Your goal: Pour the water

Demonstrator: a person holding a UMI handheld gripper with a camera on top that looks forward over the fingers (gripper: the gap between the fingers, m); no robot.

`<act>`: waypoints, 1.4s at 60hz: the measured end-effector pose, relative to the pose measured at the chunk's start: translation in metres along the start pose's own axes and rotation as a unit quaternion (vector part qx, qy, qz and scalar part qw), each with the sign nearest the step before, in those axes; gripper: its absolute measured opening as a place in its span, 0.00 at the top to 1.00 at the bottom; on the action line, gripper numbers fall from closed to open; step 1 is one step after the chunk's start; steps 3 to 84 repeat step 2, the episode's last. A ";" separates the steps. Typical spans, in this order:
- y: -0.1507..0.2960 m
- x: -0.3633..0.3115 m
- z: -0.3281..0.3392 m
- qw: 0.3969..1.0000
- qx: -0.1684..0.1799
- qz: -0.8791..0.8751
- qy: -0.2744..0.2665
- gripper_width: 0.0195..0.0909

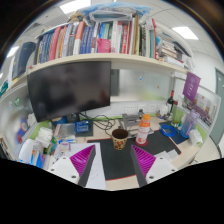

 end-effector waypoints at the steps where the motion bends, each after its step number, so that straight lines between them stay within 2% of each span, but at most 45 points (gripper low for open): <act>1: 0.002 -0.004 0.003 1.000 0.003 0.002 0.003 0.28; 84: 0.004 -0.008 0.007 1.000 0.007 0.005 0.006 0.28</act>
Point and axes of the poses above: the point between the fingertips, and its own axes, seen from behind it with the camera up: x to the right, y up, z backward, against the way the camera looks, the point moved 5 cm from there along z, backward, against the way the camera looks, and after that the axes turned 1 degree about y, right-handed, at the moved point
